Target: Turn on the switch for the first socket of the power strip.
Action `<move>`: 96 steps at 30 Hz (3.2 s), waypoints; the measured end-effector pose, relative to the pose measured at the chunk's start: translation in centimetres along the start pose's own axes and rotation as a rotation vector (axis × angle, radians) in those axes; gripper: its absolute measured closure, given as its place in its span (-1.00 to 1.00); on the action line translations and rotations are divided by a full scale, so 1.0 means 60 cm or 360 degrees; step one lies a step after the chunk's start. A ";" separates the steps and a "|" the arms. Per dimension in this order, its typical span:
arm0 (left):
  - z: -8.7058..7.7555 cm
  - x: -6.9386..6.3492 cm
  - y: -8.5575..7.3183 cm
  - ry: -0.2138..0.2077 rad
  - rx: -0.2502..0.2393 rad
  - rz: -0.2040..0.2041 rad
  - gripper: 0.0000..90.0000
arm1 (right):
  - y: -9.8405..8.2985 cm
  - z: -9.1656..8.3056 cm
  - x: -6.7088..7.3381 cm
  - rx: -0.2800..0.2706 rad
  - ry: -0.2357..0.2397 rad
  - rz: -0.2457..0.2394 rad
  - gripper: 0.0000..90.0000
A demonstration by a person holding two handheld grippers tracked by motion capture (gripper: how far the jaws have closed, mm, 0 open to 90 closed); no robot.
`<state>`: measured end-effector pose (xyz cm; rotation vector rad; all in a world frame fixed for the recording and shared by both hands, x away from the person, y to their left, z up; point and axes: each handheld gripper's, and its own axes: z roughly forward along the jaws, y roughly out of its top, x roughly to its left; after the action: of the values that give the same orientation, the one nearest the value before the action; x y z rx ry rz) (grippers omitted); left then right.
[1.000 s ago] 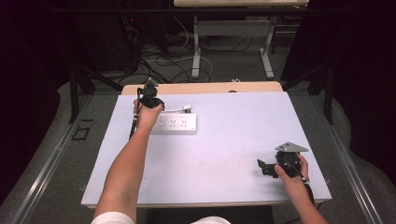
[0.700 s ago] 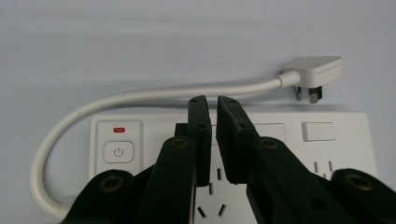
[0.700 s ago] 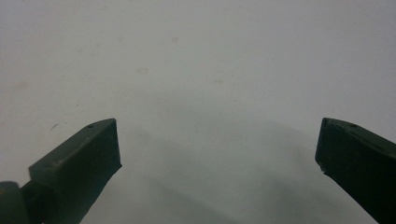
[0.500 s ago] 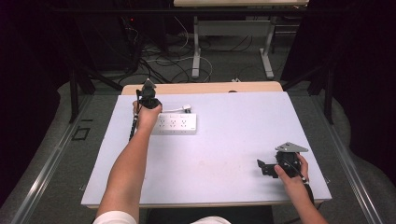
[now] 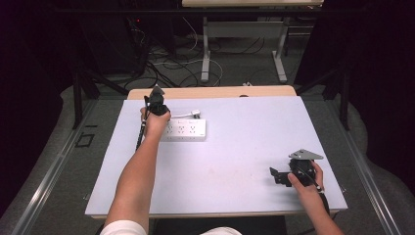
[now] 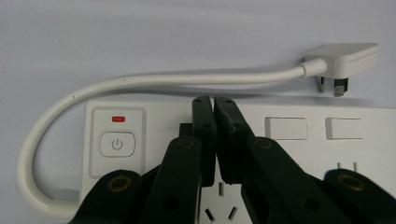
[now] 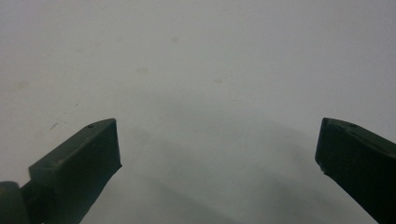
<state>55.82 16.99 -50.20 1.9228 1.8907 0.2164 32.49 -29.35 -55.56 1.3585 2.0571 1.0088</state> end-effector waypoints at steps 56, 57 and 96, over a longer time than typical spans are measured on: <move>0.011 0.016 -0.010 -0.0025 -0.0017 0.0018 1.00 | -0.001 0.001 0.000 0.0007 0.0009 -0.0026 -1.00; 0.011 0.016 -0.011 -0.0029 -0.0024 0.0012 1.00 | 0.000 0.001 0.000 0.0004 0.0011 -0.0034 -1.00; 0.001 0.027 -0.018 -0.0041 -0.0246 0.0101 0.64 | -0.001 0.001 -0.001 0.0004 0.0006 -0.0030 -1.00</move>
<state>54.96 18.56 -51.02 1.8739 1.7446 0.3447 32.52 -29.37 -55.66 1.3367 2.0708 1.0022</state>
